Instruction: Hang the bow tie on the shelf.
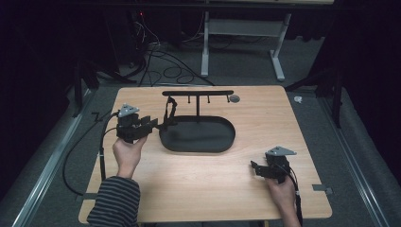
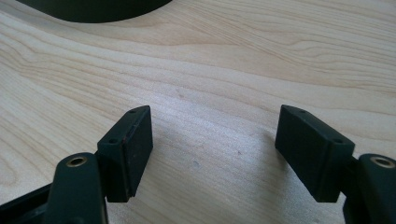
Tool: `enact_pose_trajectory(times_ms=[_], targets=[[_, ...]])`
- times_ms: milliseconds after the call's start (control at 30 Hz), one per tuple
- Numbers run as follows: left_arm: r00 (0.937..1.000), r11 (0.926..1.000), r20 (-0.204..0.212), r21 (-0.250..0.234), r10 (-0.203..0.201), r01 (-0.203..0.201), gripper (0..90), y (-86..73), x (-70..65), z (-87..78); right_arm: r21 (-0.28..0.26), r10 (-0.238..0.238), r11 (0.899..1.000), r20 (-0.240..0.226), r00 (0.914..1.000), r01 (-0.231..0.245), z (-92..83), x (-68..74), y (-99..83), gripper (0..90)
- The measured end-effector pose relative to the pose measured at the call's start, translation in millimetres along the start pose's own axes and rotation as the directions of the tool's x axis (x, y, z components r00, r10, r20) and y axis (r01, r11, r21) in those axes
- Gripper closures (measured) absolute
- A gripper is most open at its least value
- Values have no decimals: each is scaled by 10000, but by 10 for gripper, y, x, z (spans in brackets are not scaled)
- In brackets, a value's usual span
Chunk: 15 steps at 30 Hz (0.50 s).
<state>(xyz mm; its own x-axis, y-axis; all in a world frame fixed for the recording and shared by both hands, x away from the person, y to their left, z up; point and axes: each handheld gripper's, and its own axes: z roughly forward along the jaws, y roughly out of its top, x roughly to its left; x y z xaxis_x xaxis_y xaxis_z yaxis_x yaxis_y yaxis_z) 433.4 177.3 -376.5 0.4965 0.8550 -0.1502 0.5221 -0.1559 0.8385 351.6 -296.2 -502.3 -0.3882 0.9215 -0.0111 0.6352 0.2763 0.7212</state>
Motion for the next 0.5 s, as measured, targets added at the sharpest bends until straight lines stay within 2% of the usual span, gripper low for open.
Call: enact_pose_trajectory(times_ms=[500], targets=[[9999, 9999, -72, -78, -120, 119, 617, -107, 45, -128, 1, -3, 10000, -4, 10000, 3, 0, 1, 0, 288]])
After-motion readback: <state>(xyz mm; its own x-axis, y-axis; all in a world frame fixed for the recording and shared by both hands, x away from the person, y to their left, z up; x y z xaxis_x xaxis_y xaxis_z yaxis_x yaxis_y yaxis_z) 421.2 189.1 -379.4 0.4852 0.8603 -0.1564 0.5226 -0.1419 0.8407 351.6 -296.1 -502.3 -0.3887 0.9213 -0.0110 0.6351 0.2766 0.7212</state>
